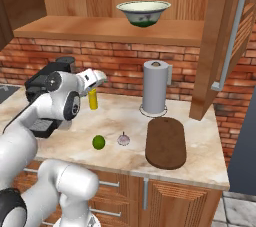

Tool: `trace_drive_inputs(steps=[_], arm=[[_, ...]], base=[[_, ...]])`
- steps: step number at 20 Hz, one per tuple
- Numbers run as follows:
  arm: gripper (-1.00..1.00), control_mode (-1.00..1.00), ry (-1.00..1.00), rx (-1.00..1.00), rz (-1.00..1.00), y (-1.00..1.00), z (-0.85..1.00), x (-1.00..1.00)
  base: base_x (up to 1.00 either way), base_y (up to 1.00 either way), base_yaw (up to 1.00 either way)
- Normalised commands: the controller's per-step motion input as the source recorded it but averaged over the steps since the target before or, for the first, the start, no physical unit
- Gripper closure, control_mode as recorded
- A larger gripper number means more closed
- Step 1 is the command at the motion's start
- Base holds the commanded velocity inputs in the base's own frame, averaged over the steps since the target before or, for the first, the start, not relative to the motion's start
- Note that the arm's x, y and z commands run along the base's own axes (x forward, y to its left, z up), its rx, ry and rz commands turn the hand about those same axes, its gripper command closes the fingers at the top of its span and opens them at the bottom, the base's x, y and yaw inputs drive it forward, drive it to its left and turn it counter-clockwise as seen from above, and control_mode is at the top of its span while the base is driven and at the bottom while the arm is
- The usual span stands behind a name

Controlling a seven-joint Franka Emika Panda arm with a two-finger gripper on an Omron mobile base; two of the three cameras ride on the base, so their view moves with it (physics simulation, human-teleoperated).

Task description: Open the cabinet. Place the bowl and condiment on the counter. Then place the lime and garlic on the cutting board.

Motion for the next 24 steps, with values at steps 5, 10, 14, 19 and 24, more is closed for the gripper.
trace_drive_inputs(steps=[5,10,14,19,24], arm=[[-1.00,-1.00,0.10,0.04,-0.09,0.03,0.50,-0.60],[-1.00,-1.00,-0.15,-0.09,-0.02,-0.02,0.39,-0.30],[-1.00,-1.00,-0.14,-0.20,0.00,-0.23,1.00,0.00],[-1.00,-1.00,0.00,-0.06,0.00,-0.26,0.98,-0.06],[-1.00,-1.00,0.13,0.00,-0.03,-0.14,0.82,-0.10]], base=[[0.00,0.00,0.00],[0.00,0.00,0.00],[0.00,0.00,0.00],[0.00,0.00,0.00],[0.00,0.00,0.00]])
